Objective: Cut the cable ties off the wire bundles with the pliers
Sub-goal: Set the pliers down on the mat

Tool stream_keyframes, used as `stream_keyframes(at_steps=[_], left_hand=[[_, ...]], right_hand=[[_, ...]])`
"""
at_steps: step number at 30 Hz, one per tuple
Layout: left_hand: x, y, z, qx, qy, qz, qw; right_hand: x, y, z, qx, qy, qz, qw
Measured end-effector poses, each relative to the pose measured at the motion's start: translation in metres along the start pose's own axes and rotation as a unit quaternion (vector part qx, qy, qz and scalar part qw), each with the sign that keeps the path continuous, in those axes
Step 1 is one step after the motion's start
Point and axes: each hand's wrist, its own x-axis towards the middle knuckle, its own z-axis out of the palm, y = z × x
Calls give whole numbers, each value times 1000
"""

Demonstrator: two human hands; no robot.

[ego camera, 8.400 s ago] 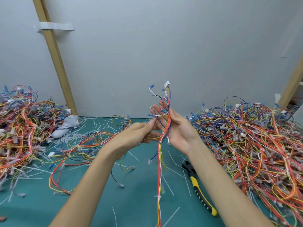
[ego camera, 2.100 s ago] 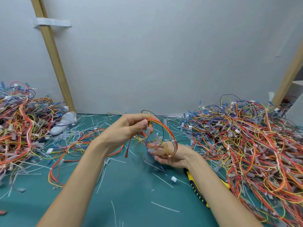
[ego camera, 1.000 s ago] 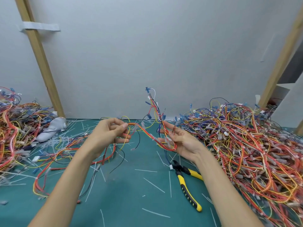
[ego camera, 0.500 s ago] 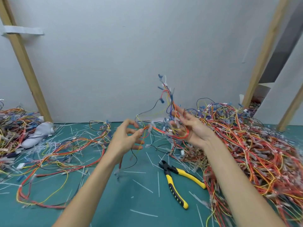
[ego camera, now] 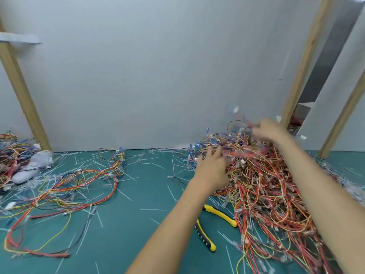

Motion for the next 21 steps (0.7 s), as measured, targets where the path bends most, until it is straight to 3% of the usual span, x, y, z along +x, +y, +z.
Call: stream_keyframes(at_steps=[2, 5, 8, 11, 15, 17, 21], left_hand=[[-6, -8, 15, 41, -153, -2, 987], [-19, -17, 29, 5, -179, 35, 983], [-34, -25, 33, -169, -121, 36, 978], [-48, -33, 34, -318, -9, 22, 948], [-64, -54, 29, -339, 131, 12, 931], [-73, -71, 28, -272, 175, 13, 946], [-106, -120, 33, -147, 166, 0, 975]], right_hand=[[-4, 24, 41, -113, -81, 21, 990], [-10, 39, 68, -83, -25, 20, 996], [-12, 31, 64, -125, 7, 37, 991], [-25, 5, 54, -194, 60, 41, 978], [-66, -47, 61, -161, 183, -93, 965], [-94, -75, 77, -49, 150, -190, 969], [-143, -117, 128, 132, -73, -263, 953]])
